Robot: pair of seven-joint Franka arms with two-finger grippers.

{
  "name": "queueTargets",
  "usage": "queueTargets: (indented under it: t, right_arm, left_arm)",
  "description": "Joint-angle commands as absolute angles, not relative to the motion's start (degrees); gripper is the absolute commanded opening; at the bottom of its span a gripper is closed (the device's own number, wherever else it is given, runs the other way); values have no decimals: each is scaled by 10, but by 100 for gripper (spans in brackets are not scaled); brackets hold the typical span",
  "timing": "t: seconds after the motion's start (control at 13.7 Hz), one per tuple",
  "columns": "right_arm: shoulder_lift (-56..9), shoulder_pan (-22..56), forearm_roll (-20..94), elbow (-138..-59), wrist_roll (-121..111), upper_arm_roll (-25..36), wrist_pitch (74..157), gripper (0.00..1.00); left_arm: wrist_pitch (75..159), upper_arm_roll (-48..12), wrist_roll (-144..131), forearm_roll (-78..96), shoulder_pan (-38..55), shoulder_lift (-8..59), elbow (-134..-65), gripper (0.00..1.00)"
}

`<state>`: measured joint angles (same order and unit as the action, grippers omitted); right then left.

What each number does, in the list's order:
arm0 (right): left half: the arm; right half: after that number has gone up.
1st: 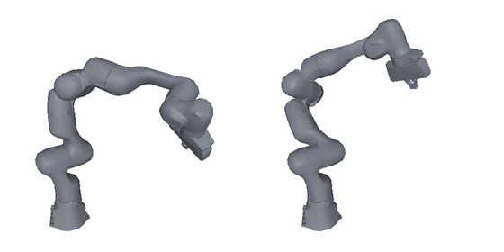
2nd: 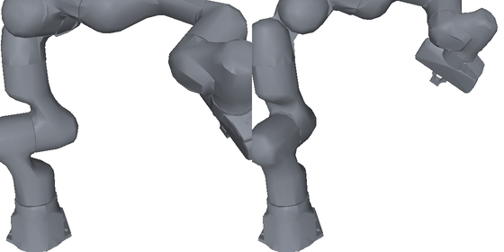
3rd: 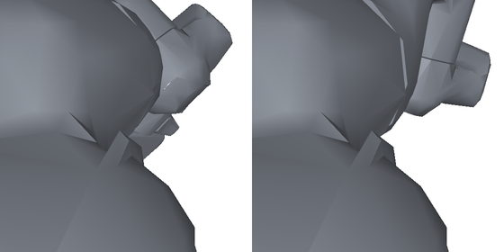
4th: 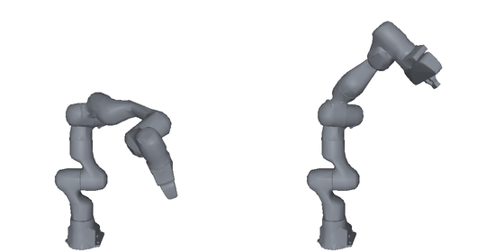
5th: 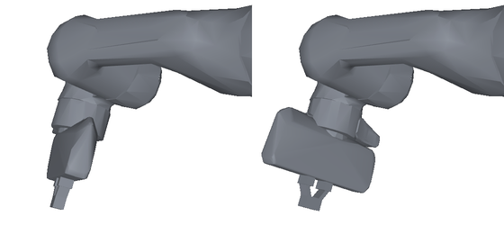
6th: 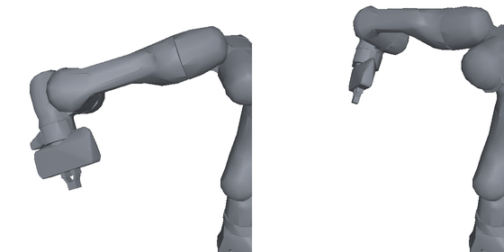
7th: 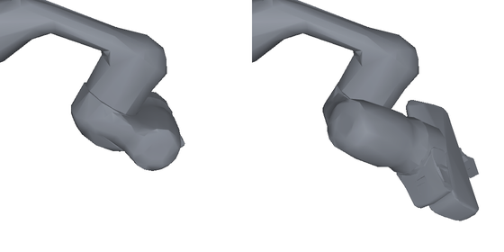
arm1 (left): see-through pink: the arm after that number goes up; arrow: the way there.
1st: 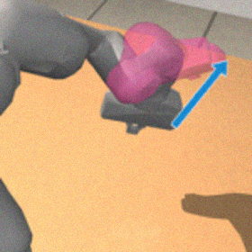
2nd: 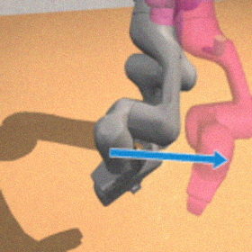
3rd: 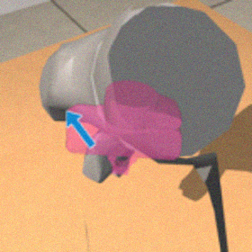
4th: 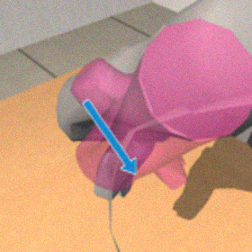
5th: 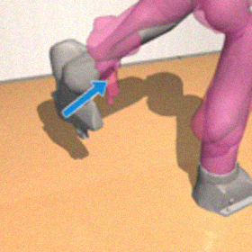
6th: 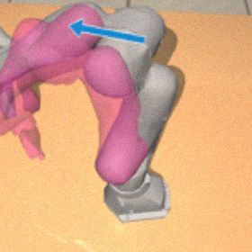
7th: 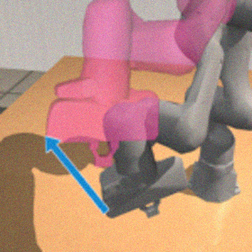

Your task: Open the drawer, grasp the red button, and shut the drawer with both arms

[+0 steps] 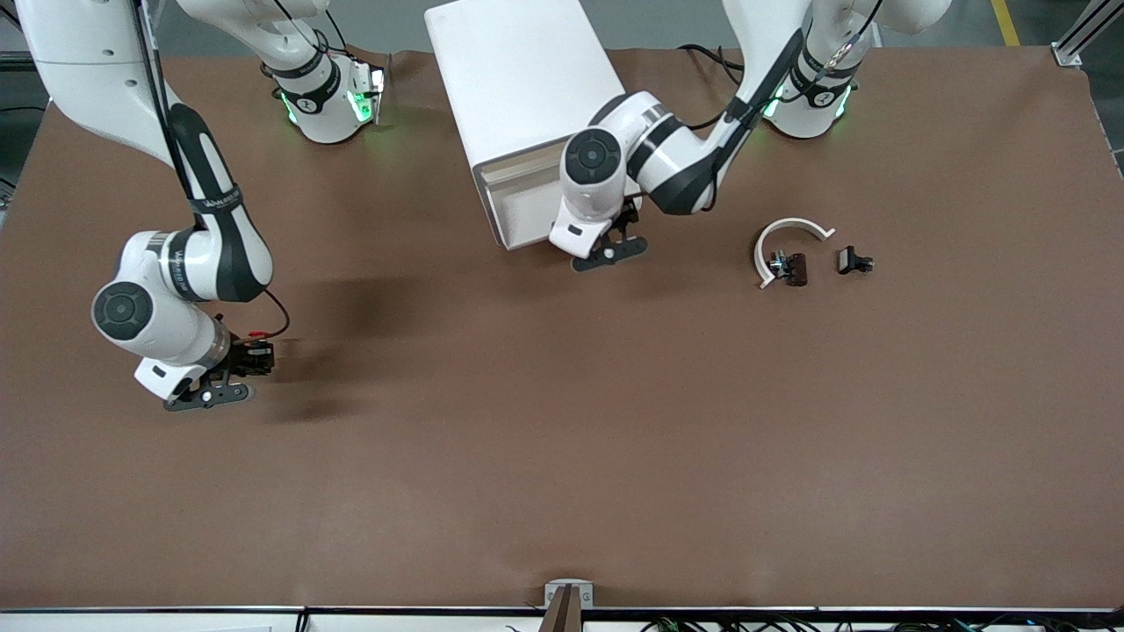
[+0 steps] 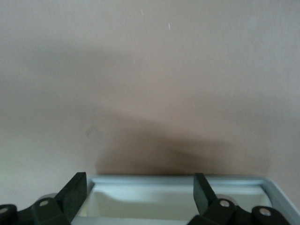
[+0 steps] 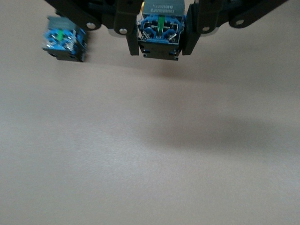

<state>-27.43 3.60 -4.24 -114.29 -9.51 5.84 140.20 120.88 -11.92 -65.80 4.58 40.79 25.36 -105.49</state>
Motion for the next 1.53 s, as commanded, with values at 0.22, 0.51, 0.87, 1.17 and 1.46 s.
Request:
queueTargets:
  t: [0.22,0.51,0.87,1.17,1.46]
  right_arm:
    - [-279,25,-56,-1163,-98,54,1431,20]
    - [-284,24,-56,-1162,-91,54,1433,21]
    - [-292,18,-56,-1159,-76,54,1445,23]
    - [-300,18,-57,-1158,-54,54,1455,34]
    - [-252,15,-55,-1155,-58,52,1404,100]
  left_arm:
    - [1186,-180,-704,59,407,250,-1071,100]
    - [1171,-190,-707,97,408,251,-1071,100]
    - [1170,-176,-703,84,358,247,-1055,100]
    - [1169,-178,-694,-1,233,242,-1031,100]
    - [1166,-178,-587,-20,114,216,-1026,100]
